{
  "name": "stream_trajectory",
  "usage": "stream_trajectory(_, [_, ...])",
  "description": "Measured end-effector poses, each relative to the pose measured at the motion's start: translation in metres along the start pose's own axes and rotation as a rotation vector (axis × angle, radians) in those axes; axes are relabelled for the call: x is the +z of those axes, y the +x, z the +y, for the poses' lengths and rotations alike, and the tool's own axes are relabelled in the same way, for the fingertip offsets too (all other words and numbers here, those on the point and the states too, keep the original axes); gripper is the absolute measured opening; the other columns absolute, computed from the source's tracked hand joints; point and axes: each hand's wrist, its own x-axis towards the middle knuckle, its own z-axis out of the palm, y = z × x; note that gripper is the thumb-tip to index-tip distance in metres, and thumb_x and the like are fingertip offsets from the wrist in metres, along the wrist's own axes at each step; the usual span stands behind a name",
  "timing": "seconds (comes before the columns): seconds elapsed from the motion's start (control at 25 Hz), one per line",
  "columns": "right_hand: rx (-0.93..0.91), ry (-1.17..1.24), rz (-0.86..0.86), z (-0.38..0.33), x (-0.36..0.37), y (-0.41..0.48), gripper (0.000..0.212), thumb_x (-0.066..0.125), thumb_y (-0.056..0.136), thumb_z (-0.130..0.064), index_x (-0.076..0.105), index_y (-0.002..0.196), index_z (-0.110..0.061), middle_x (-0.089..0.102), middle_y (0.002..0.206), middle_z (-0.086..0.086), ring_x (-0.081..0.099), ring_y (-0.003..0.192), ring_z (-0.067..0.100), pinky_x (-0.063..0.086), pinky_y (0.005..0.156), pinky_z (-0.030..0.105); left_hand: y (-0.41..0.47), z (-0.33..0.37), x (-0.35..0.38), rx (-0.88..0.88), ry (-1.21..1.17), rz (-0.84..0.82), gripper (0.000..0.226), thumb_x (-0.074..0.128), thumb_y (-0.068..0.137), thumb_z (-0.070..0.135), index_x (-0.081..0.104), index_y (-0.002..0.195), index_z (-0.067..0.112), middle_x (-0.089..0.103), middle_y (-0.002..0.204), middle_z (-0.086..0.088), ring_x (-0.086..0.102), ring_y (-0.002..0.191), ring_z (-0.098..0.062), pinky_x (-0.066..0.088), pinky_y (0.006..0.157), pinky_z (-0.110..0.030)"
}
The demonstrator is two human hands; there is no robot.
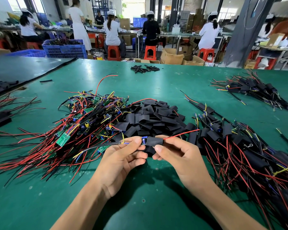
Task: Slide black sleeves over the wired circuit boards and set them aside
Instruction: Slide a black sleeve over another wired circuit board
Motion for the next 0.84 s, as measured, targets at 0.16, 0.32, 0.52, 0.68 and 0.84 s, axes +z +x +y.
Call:
stream_trajectory(0.16, [-0.010,0.002,0.020,-0.0002,0.0017,-0.0010,0.018,0.076,0.084,-0.022,0.077,0.100,-0.029,0.077,0.089,0.000,0.073,0.073,0.016,0.055,0.071,0.020,-0.0002,0.0005,0.0004,0.003,0.001,-0.011,0.012,0.074,0.073,0.026,0.079,0.077,0.016,0.070,0.078,-0.005,0.064,0.059,-0.012,0.055,0.055,-0.021])
stream_trajectory(0.32, [-0.010,-0.020,0.048,0.0007,0.0017,-0.0021,0.016,0.078,0.083,-0.023,0.077,0.099,-0.026,0.077,0.088,0.000,0.074,0.072,0.018,0.055,0.071,0.021,-0.0001,-0.0004,-0.0004,0.012,0.004,-0.013,0.014,0.077,0.071,0.028,0.078,0.077,0.015,0.070,0.078,-0.005,0.064,0.059,-0.012,0.055,0.055,-0.021])
stream_trajectory(0.52, [-0.004,-0.001,0.038,0.0000,0.0019,-0.0021,0.017,0.076,0.084,-0.020,0.077,0.100,-0.024,0.076,0.085,0.002,0.073,0.072,0.017,0.054,0.071,0.021,0.0007,-0.0014,-0.0030,0.012,0.038,-0.038,0.016,0.077,0.071,0.029,0.078,0.078,0.015,0.069,0.077,-0.005,0.064,0.060,-0.013,0.054,0.057,-0.021])
stream_trajectory(0.68, [0.000,0.031,0.009,-0.0019,0.0031,-0.0018,0.020,0.075,0.084,-0.018,0.076,0.104,-0.023,0.077,0.087,0.004,0.073,0.074,0.018,0.054,0.071,0.020,0.0024,-0.0012,-0.0060,-0.014,0.062,-0.058,0.015,0.075,0.075,0.028,0.079,0.080,0.014,0.069,0.077,-0.005,0.065,0.061,-0.013,0.055,0.059,-0.022])
stream_trajectory(0.84, [-0.019,-0.003,-0.033,-0.0036,0.0031,-0.0018,0.019,0.071,0.088,-0.018,0.076,0.104,-0.027,0.077,0.092,0.003,0.073,0.076,0.016,0.054,0.073,0.020,0.0029,-0.0016,-0.0069,-0.039,0.053,-0.083,0.013,0.074,0.077,0.024,0.078,0.083,0.013,0.069,0.078,-0.006,0.065,0.061,-0.013,0.055,0.059,-0.022])
